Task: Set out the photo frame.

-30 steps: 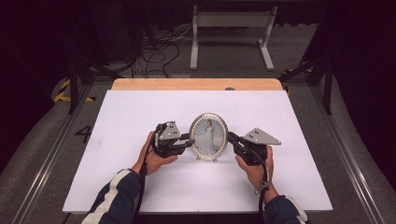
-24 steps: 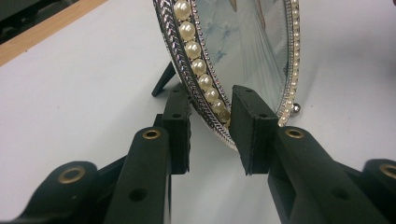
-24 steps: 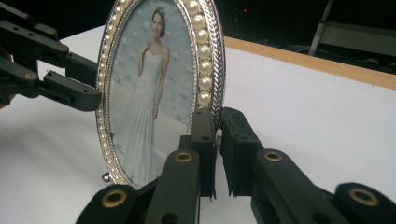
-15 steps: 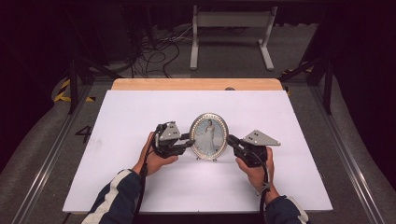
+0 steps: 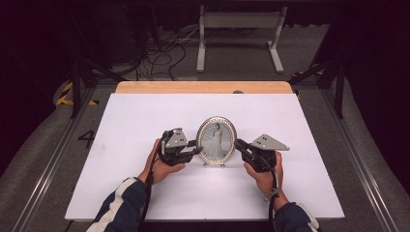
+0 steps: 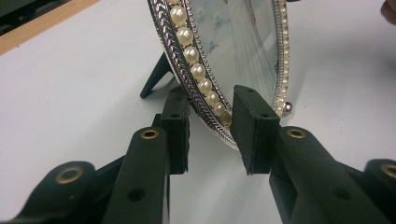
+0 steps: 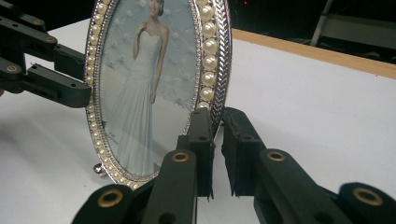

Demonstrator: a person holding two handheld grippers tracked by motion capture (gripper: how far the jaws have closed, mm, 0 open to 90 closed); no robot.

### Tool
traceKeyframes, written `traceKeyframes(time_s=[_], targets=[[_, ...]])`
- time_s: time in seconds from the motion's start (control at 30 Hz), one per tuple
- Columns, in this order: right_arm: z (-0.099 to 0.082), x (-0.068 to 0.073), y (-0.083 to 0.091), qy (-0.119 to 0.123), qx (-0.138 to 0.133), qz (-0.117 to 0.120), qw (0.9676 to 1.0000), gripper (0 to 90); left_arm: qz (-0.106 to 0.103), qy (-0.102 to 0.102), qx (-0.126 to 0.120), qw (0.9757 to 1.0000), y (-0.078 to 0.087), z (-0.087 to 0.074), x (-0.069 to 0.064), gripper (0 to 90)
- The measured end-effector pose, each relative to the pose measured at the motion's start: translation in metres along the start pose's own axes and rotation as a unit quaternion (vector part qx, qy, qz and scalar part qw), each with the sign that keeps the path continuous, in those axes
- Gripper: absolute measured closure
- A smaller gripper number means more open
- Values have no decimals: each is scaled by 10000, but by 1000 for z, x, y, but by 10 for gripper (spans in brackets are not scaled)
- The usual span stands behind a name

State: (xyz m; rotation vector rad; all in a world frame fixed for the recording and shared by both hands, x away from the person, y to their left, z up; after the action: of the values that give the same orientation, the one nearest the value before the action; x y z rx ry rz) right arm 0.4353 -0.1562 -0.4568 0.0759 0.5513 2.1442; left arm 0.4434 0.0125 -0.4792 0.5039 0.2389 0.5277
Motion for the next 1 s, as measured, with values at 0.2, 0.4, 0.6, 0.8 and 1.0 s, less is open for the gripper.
traceKeyframes(time_s=[0.2,0.4,0.6,0.8,1.0], targets=[[0,0,0,50,17,-40,10000,799,-19,116,-93,9999,-1,-2,1,675],[-2,2,0,195,102,-47,9997,744,123,67,-126,9998,2,-3,0,593],[-3,3,5,341,138,-26,9993,711,247,-7,-132,9996,6,-4,1,556],[-9,11,14,800,269,145,9963,592,409,-199,-104,9989,19,-10,0,512],[-17,19,21,1197,423,331,9914,483,540,-498,88,9973,28,-21,-4,388]])
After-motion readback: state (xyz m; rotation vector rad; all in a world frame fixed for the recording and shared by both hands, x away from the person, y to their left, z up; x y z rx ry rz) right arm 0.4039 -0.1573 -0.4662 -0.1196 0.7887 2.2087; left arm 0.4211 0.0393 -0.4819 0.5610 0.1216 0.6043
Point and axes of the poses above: each handheld gripper's, and its own axes: y roughly backward along the jaws, z roughly out of its top, x roughly to its left, the point moved 10 cm from there along -y, roughly forward along the jaws, and after that the axes turned 8 degrees about y, right-handed, at the moved point
